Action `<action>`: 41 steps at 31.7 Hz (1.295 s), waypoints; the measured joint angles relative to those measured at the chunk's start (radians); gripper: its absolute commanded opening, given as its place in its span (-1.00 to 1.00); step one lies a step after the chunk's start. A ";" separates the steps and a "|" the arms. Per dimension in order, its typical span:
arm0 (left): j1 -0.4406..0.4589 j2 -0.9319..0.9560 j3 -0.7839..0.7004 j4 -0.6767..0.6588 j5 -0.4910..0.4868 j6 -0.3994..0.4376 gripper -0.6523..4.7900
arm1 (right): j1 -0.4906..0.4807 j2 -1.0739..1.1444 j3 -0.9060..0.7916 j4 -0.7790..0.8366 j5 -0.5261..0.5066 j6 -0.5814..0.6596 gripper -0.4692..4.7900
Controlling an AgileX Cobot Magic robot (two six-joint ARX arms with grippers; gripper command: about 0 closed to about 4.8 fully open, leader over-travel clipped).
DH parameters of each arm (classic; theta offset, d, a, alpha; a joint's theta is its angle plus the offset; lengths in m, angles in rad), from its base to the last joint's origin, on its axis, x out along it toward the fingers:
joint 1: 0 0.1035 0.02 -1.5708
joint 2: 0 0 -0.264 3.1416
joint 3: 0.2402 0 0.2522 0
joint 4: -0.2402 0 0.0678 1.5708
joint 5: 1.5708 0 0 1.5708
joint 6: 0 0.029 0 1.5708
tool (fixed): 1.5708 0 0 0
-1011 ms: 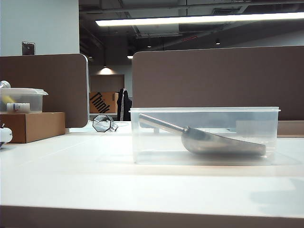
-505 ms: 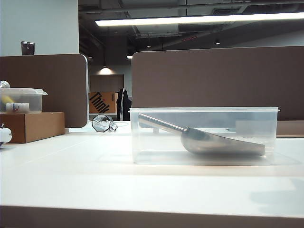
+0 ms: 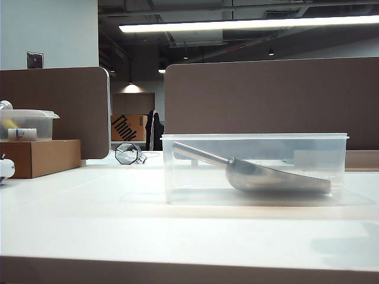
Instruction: Pick up the metal ice scoop from the table and place it inside the transparent plastic box.
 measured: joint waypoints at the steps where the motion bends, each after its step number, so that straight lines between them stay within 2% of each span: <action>1: -0.007 0.000 0.000 0.000 -0.002 0.000 -0.78 | 0.000 0.000 0.000 0.000 0.000 0.000 -0.82; 8: -0.021 0.000 0.000 0.000 -0.011 0.000 -0.78 | 0.000 0.000 0.000 0.000 0.000 0.000 -0.82; 16: -0.021 0.000 0.000 0.000 -0.080 0.000 -0.78 | 0.000 0.000 0.000 0.000 0.000 0.000 -0.82; 41: -0.029 0.000 0.000 0.000 -0.064 -0.008 -0.78 | 0.000 0.000 0.000 0.000 0.000 0.000 -0.82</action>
